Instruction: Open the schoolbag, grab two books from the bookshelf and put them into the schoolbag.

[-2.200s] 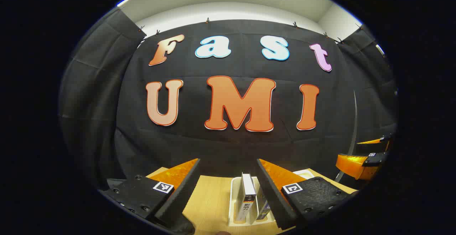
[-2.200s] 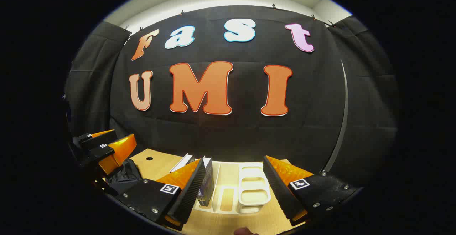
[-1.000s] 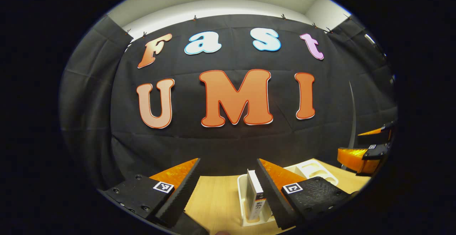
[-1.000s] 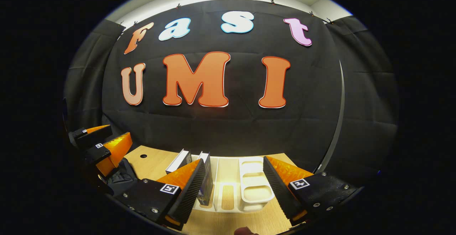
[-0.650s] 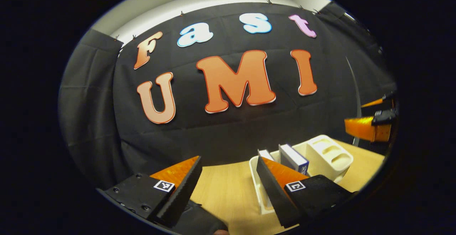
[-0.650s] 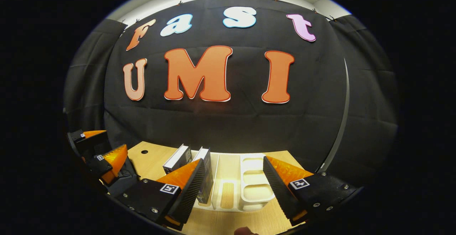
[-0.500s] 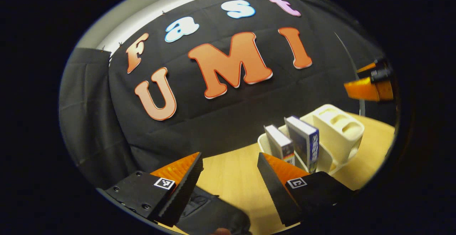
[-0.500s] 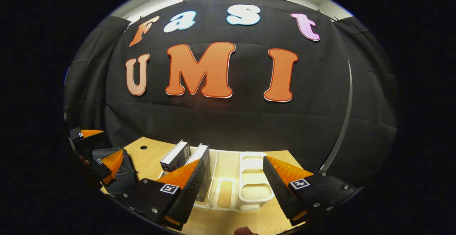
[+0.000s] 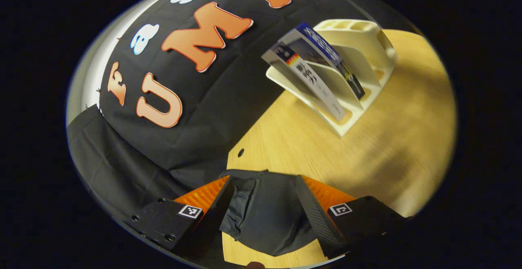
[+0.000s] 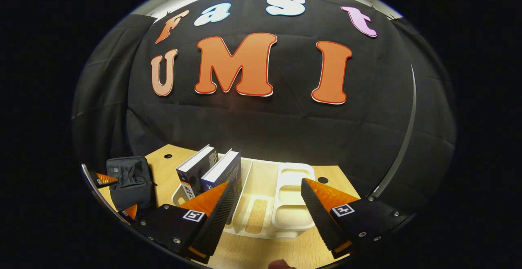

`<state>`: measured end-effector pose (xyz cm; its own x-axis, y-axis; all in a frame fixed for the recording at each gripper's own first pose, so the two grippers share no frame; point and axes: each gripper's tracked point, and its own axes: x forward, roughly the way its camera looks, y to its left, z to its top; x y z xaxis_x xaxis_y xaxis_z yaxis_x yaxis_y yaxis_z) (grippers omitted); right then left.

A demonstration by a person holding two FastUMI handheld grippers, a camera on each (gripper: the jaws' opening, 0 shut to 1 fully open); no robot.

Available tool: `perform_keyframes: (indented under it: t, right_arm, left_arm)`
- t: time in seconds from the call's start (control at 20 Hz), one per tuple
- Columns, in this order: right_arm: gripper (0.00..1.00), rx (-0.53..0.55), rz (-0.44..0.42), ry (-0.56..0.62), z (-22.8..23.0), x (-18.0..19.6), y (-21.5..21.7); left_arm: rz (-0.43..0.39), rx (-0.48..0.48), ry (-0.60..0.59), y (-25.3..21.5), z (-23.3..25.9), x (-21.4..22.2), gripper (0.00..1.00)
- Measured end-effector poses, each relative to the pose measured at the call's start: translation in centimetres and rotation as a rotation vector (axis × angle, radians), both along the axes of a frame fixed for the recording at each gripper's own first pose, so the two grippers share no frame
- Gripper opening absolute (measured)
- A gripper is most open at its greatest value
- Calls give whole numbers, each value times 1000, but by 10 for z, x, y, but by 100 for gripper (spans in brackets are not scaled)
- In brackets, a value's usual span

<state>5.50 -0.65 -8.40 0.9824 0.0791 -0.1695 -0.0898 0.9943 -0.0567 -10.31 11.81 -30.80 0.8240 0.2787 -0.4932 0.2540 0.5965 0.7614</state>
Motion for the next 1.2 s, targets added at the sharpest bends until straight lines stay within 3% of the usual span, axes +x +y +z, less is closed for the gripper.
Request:
perform_keyframes:
  t: [0.4,0.75,0.95,1.0,1.05,1.1,1.15,1.2]
  right_arm:
    - [97,12,3,12,-6,-3,-3]
    - [97,20,-13,27,-8,-3,-6]
    - [97,11,-5,52,-10,0,4]
    - [97,2,-2,53,-8,2,7]
    - [97,-13,-3,59,-7,4,10]
    - [97,-22,-1,60,-6,6,13]
    - [97,-26,-1,65,-3,7,18]
    - [97,-23,3,69,0,9,24]
  left_arm:
    - [103,96,130,52,-53,-37,96]
    - [143,209,114,81,-54,-14,94]
    - [112,209,163,90,-60,6,68]
    - [107,184,176,90,-59,9,45]
    - [101,165,192,92,-56,12,48]
    - [85,137,214,90,-53,14,25]
    - [75,123,216,92,-46,19,29]
    - [71,97,238,92,-42,23,14]
